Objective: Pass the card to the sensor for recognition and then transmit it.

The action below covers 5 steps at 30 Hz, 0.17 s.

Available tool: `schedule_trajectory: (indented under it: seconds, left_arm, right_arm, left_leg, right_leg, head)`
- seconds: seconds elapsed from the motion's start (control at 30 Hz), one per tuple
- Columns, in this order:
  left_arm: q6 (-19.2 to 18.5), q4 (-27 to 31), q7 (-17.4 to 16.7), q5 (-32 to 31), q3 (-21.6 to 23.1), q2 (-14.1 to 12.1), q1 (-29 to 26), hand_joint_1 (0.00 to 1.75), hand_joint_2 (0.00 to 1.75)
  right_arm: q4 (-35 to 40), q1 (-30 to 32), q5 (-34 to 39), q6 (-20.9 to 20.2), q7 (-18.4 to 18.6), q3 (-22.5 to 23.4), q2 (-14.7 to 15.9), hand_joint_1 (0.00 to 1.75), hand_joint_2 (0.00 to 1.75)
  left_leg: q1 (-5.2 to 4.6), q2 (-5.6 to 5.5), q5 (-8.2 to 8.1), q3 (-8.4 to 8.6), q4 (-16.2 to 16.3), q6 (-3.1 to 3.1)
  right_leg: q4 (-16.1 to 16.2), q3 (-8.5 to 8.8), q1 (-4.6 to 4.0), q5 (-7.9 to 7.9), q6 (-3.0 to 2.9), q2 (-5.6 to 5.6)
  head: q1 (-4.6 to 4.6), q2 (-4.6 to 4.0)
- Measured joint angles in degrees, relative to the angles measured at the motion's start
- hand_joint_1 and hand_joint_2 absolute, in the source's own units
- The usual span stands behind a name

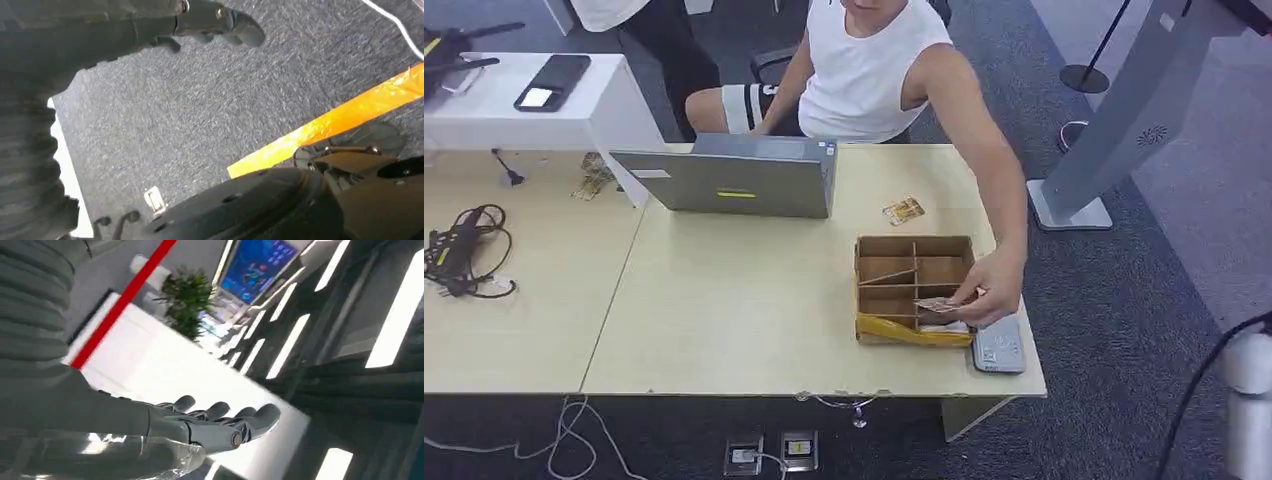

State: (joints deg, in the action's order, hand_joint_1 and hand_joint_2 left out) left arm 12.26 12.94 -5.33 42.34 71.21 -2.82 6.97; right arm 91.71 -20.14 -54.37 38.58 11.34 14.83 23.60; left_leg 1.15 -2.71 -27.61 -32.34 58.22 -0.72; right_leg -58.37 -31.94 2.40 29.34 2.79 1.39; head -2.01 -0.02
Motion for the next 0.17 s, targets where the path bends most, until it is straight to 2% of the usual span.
schedule_trajectory:
  seconds: [0.17]
  left_arm:
    - [0.02,0.00,0.00,1.03,-0.42,0.00,-0.01,0.00,1.75]
  right_arm:
    - [-1.53,3.83,4.15,-0.04,-2.88,11.98,-1.79,0.00,1.75]
  left_leg:
    - [0.00,0.10,-0.06,0.02,-0.01,-0.01]
  right_leg:
    - [0.00,-0.09,-0.02,0.01,-0.01,0.08]
  head:
    - [0.02,0.00]
